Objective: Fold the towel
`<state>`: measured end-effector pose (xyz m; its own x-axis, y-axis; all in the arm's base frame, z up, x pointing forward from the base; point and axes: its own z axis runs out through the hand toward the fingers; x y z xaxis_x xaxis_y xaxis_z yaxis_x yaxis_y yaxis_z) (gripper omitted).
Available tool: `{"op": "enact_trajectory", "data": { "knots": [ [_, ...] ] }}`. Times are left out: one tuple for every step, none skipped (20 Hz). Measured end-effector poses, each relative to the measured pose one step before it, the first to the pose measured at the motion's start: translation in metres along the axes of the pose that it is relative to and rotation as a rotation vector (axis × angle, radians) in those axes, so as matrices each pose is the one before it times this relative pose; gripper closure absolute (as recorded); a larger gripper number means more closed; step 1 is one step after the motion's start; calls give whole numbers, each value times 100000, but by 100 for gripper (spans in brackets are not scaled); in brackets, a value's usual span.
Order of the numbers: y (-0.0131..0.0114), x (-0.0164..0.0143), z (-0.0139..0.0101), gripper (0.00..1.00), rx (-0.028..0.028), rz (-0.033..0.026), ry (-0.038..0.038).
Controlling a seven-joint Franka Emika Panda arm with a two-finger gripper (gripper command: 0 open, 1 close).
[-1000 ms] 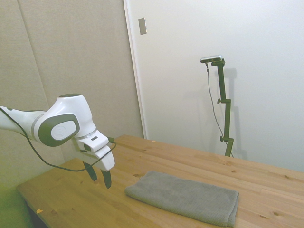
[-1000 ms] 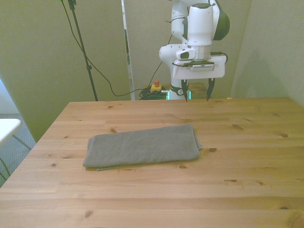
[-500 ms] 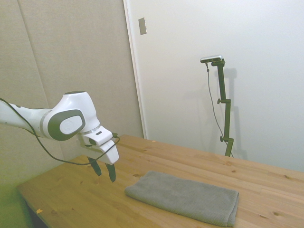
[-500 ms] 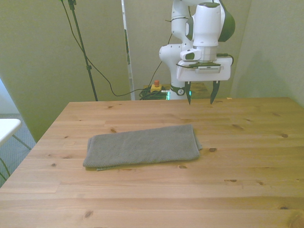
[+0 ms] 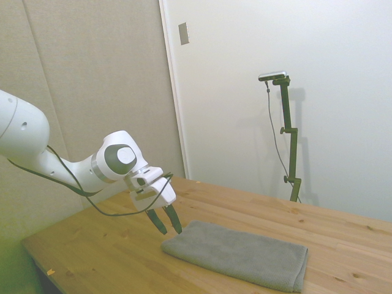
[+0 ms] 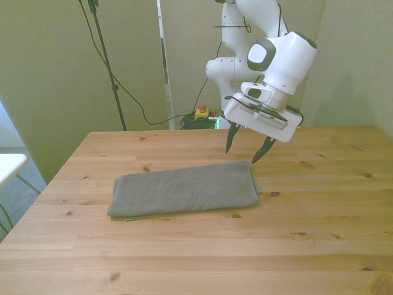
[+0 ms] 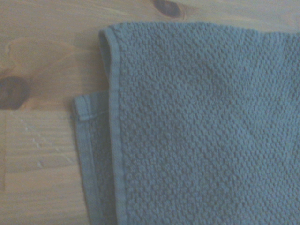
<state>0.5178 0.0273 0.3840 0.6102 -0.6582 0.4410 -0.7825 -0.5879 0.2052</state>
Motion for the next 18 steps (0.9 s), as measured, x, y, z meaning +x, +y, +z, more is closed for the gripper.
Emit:
{"op": "enact_trajectory", "data": {
  "knots": [
    [-688, -439, -120, 0, -1634, -406, 2840],
    [-573, -291, -177, 0, -1451, 125, 3574],
    [-482, -252, -116, 0, -1345, 190, 2494],
    [-415, -265, -41, 0, -846, -378, 1243],
    [-324, -220, 60, 0, -889, -417, 679],
    [-286, -195, 113, 0, -1106, -562, 877],
    [-252, -161, 153, 0, -1035, -797, 1263],
    [-317, -170, 177, 0, -447, -881, 1053],
    [-354, -139, 86, 0, -60, -620, 1185],
    [-353, -57, 37, 0, 88, -446, 1644],
    [-415, -116, -17, 0, 228, -496, 1472],
    [-381, -195, 2, 0, 140, -717, 1268],
    [-356, -315, 65, 0, 84, -689, 906],
    [-327, -401, 100, 0, 26, -534, 416],
    [-274, -358, 85, 0, 4, -666, 472],
    [-240, -311, 111, 0, 6, -589, 313],
    [-196, -222, 128, 0, 132, -473, 346],
    [-146, -137, 99, 0, 241, -395, 322]
  ]
}}
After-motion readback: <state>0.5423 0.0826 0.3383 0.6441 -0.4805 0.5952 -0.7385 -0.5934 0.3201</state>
